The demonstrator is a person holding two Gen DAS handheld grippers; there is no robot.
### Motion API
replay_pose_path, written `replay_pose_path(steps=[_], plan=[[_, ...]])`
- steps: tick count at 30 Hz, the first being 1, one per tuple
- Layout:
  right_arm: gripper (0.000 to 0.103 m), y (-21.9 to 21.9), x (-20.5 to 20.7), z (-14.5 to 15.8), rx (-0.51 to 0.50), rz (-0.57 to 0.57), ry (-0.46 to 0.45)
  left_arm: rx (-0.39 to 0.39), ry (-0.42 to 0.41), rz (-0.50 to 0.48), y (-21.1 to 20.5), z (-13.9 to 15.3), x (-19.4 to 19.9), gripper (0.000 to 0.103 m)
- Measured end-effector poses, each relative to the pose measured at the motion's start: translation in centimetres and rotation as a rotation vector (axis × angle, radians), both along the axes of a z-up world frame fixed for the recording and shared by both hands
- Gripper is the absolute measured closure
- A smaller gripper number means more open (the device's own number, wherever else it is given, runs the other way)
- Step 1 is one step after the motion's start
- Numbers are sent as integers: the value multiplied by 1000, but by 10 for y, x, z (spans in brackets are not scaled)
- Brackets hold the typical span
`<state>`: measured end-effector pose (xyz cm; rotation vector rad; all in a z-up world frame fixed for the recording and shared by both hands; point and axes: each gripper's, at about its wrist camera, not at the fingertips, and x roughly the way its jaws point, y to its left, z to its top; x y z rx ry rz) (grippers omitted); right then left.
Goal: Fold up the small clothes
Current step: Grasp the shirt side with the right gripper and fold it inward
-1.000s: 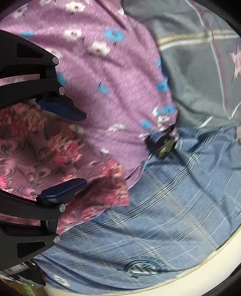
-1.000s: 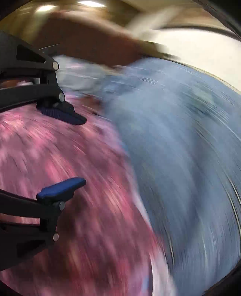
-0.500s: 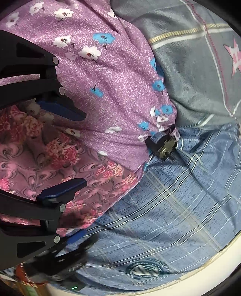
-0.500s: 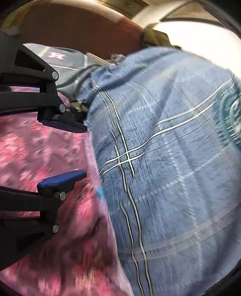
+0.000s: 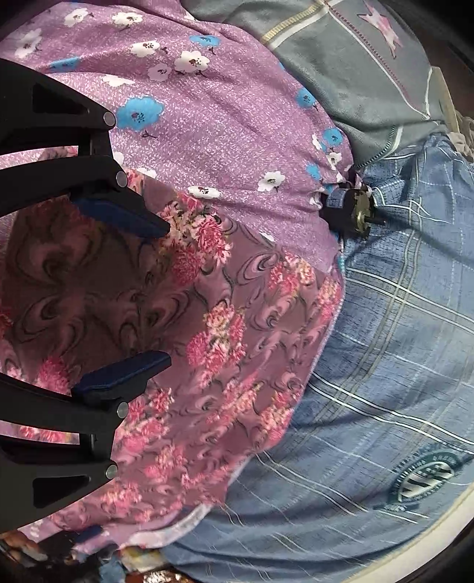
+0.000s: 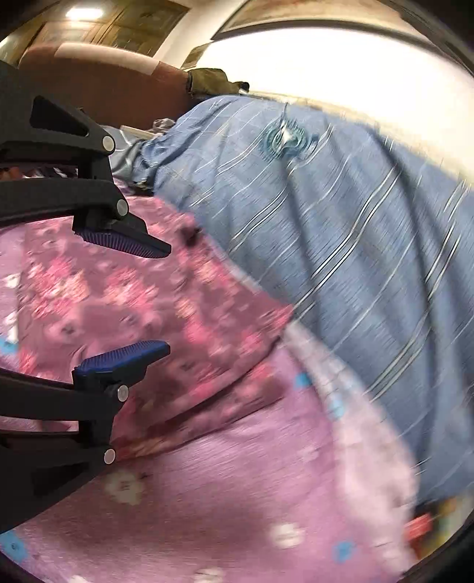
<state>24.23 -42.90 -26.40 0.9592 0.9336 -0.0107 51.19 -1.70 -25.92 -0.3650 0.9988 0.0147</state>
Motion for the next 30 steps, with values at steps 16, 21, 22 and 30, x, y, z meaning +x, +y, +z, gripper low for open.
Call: replay_pose_path(steps=[16, 21, 22, 30], plan=[[41, -22, 56, 1, -86, -28, -68, 77, -4, -24, -8, -8, 7, 39], [46, -38, 67, -29, -4, -33, -50, 90, 8, -18, -1, -12, 9, 39], [47, -38, 69, -33, -3, -27, -41, 86, 13, -14, 1, -14, 9, 39], [88, -21, 79, -49, -25, 104, 36, 98, 18, -6, -2, -16, 12, 39]])
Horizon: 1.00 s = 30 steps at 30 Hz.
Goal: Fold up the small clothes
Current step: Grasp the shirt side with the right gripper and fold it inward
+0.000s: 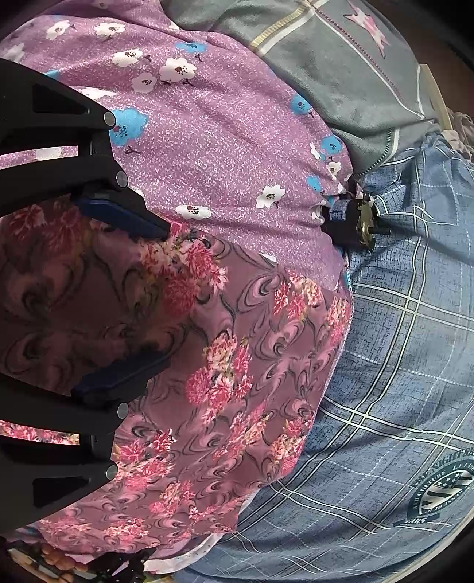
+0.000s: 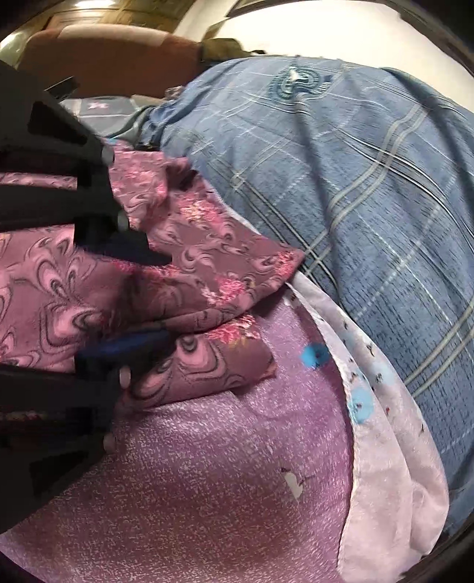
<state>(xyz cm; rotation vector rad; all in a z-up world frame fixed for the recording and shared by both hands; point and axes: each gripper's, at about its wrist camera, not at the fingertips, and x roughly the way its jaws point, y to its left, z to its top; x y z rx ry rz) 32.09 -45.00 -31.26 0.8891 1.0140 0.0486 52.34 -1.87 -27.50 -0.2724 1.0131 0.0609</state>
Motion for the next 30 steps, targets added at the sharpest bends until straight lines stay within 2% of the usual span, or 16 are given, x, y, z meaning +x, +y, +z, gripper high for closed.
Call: replay_pose_path(steps=[2, 7, 12, 14, 17, 20, 21, 23, 25, 26, 27, 30], plan=[[91, 1, -2, 3, -15, 2, -11, -3, -1, 4, 0, 0, 0, 39], [94, 13, -8, 30, -152, -3, -40, -13, -3, 17, 2, 1, 0, 39], [98, 6, -25, 52, -251, -62, -51, 3, -14, 9, -1, 2, 1, 39], [98, -1, -24, 39, -241, -73, -12, 10, -13, 7, -2, 0, 1, 39], [97, 1, -18, 4, -245, -68, 96, 26, -12, -2, -5, 1, 1, 39], [96, 0, -18, 13, -212, -97, 91, 14, -16, -3, -2, 3, 0, 39], [93, 2, -20, 23, -242, -106, 66, 13, -14, -3, -2, 3, -1, 39], [87, 10, -22, 46, -377, -148, 27, 18, -13, -9, -1, 2, -1, 39], [67, 18, -19, 61, -360, -120, -49, 33, -14, -21, -3, 2, -2, 39], [49, 22, -16, 67, -341, -114, -92, 43, -14, -30, -5, 1, -3, 39], [37, 24, -11, 71, -350, -110, -105, 54, -15, -41, -6, 1, -3, 39], [34, 20, 21, 68, -370, -66, -103, 69, -17, -62, -7, -1, -4, 39]])
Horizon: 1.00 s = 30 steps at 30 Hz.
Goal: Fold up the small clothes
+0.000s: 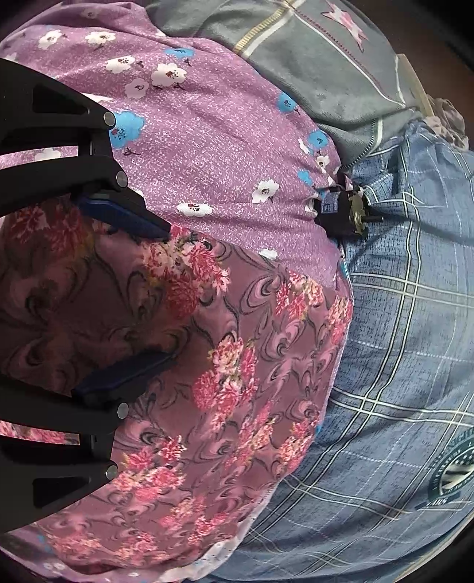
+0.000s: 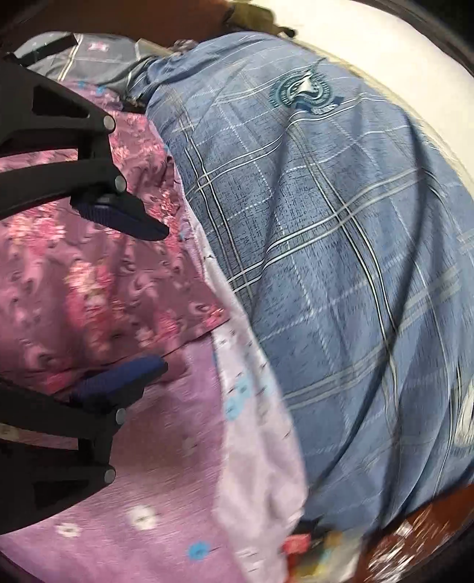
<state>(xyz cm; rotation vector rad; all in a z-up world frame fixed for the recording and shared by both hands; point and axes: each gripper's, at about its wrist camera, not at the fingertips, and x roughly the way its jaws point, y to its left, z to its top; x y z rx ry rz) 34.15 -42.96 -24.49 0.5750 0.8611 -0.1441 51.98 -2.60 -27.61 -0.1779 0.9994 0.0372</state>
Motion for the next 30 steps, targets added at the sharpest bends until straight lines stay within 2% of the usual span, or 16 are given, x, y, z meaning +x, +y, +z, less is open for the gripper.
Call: replay_pose_path(steps=[3, 5, 7, 8, 9, 11, 12, 15, 17, 20, 22, 23, 25, 26, 27, 30], plan=[[39, -19, 43, -29, 82, 17, 92, -3, 6, 1, 1, -1, 3, 39], [47, -24, 63, -46, 67, 8, 149, -3, 9, 5, 1, -2, 6, 38], [51, -26, 78, -69, 69, 28, 229, 0, 9, 10, 0, -3, 9, 38], [61, -24, 83, -82, 98, 51, 273, 4, 10, 11, -2, -3, 11, 38], [80, -21, 86, -89, 114, 72, 296, 10, 10, 9, -3, -3, 12, 38], [97, -15, 81, -85, 84, 77, 249, 7, 8, 12, -3, -3, 12, 38], [98, -16, 75, -76, 70, 51, 196, 0, 5, 16, -2, -3, 12, 38], [99, -26, 56, -52, 31, -61, 79, 3, -19, 34, 1, 2, 8, 38], [99, -30, 50, -46, -5, -100, 56, 16, -41, 47, 2, 5, 4, 39], [98, -27, 56, -70, -62, -113, 152, 26, -47, 58, 3, 4, 5, 38], [93, -28, 60, -90, -20, -105, 242, 23, -14, 54, 4, -4, 8, 38], [91, -33, 56, -87, 14, -124, 216, 23, -3, 53, 4, -7, 9, 38], [73, -43, 41, -71, 44, -184, 156, 19, -1, 47, 5, -6, 11, 38], [55, -48, 29, -59, 46, -219, 121, 18, -2, 46, 7, -4, 11, 38], [50, -50, 14, -45, 34, -246, 86, 14, -6, 50, 9, -2, 10, 38], [50, -39, -21, -14, 20, -184, 34, -7, -24, 68, 14, 6, 4, 38]])
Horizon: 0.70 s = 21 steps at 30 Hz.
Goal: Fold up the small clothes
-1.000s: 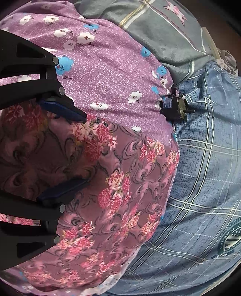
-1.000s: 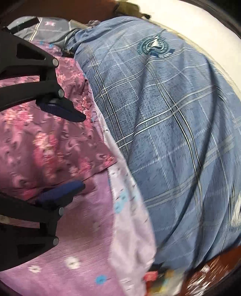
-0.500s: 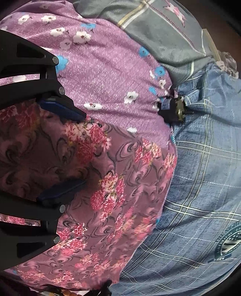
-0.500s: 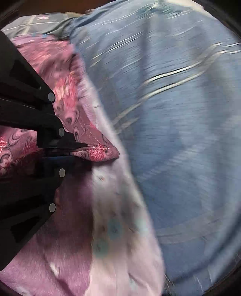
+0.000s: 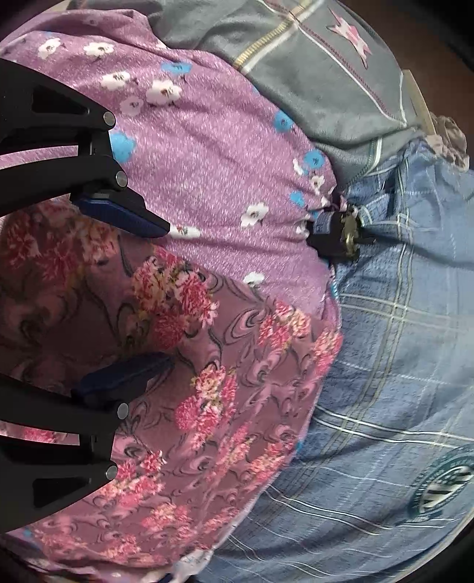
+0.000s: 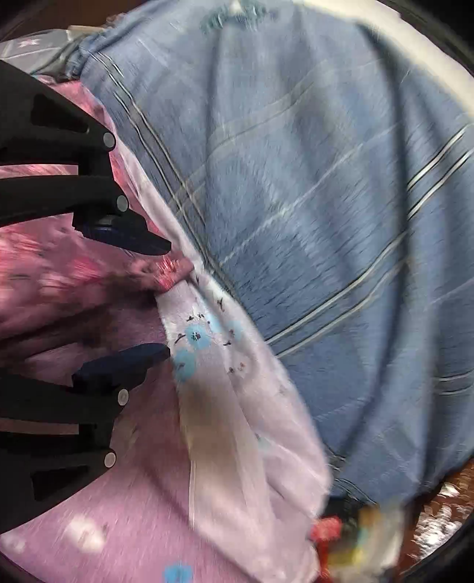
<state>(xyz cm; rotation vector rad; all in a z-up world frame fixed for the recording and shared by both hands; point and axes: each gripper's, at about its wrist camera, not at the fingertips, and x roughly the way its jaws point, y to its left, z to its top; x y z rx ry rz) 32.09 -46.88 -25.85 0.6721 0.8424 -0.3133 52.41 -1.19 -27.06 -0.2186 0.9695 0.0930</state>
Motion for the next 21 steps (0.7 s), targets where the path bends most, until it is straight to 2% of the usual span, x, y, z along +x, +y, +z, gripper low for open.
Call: replay_pose_path(steps=[5, 7, 10, 12, 14, 16, 18, 21], plan=[[50, 60, -63, 28, -22, 177, 20, 31, -43, -28, -8, 15, -17, 38], [50, 94, -73, 28, -36, 243, 55, 37, -57, -52, -15, 20, -26, 38], [50, 123, -86, 14, -61, 275, 115, 75, -76, -103, -30, 24, -35, 37], [46, 127, -81, -11, -79, 269, 183, 104, -52, -132, -39, 20, -36, 29], [46, 141, -90, -12, -172, 252, 127, 96, 31, -157, -43, 5, -31, 27], [44, 149, -87, -14, -232, 258, 149, 100, 63, -165, -43, -3, -27, 23], [29, 151, -78, -17, -227, 272, 152, 126, 53, -171, -44, -3, -27, 17], [16, 161, -70, -20, -276, 304, 171, 96, 63, -163, -39, -4, -27, 14]])
